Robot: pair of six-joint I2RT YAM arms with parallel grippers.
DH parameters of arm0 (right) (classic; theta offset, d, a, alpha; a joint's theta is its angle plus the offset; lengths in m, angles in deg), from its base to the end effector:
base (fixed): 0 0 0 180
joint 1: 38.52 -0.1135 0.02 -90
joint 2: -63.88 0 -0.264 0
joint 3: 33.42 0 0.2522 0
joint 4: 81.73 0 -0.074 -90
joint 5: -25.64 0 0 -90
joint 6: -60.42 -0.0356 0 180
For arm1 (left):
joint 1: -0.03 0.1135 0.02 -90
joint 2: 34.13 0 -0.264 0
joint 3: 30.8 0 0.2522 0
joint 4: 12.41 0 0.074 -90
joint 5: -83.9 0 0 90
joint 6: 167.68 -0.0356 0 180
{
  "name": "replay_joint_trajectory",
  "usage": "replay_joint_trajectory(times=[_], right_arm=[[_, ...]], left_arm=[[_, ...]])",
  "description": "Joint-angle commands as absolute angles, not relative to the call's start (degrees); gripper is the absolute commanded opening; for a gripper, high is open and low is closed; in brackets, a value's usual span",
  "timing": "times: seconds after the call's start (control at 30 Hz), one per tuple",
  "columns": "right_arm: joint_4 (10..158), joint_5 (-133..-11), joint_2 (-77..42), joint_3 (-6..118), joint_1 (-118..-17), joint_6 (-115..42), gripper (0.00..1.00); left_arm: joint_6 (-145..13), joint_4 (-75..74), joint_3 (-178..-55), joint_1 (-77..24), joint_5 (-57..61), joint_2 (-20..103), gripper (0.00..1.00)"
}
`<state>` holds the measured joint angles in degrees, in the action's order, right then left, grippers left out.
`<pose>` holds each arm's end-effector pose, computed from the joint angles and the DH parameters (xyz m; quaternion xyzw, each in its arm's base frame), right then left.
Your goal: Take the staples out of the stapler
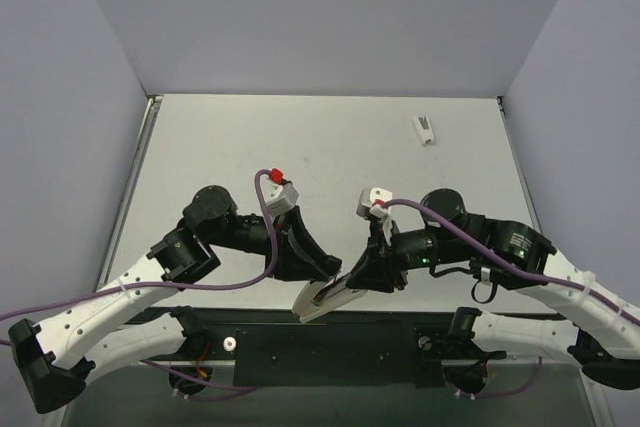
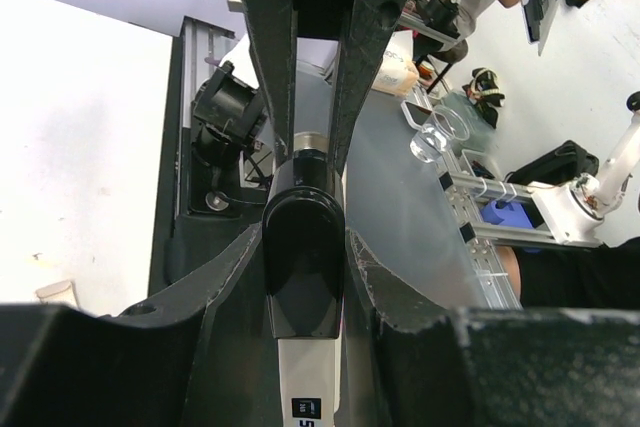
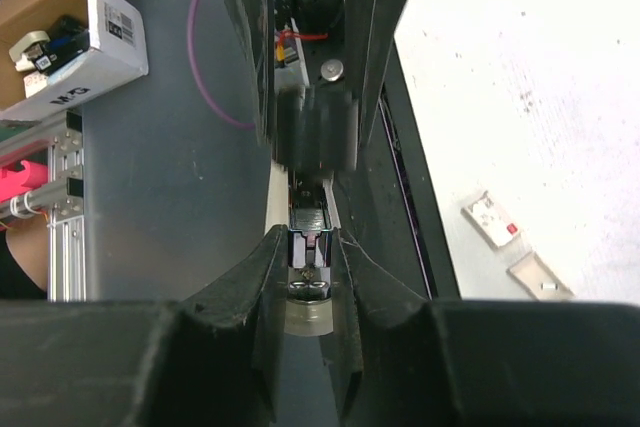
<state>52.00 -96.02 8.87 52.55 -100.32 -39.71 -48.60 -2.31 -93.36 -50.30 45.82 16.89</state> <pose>0.0712 0.1723 0.4320 -0.4822 0.6163 0.5183 0.3450 0.1042 -0.1695 0.3716 0.4238 0.5592 -0.6463 0.3000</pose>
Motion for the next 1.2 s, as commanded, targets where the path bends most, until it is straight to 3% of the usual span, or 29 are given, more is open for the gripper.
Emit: replay_joint_trajectory(times=[0.0, 0.2, 0.47, 0.73, 1.17], right_arm=[[53.9, -93.6, 15.4, 45.2, -100.1, -42.4, 0.00], [56.0, -92.1, 20.8, 40.4, -100.1, -45.6, 0.00], [57.4, -91.0, 18.7, 41.9, -100.1, -45.4, 0.00], [55.6, -82.6, 22.0, 42.4, -99.9, -44.2, 0.35], [50.6, -66.0, 20.7, 52.7, -99.7, -40.3, 0.46]], left_arm=[[-48.7, -9.4, -98.2, -50.5, 41.5, 15.4, 0.00], [-48.1, -10.9, -98.3, -50.6, 39.9, 16.6, 0.00], [-47.0, -12.7, -97.6, -50.6, 38.5, 18.3, 0.00], [-48.4, -7.7, -99.2, -50.7, 33.5, 19.1, 0.00], [-53.0, -0.3, -103.1, -50.6, 27.4, 21.0, 0.00]])
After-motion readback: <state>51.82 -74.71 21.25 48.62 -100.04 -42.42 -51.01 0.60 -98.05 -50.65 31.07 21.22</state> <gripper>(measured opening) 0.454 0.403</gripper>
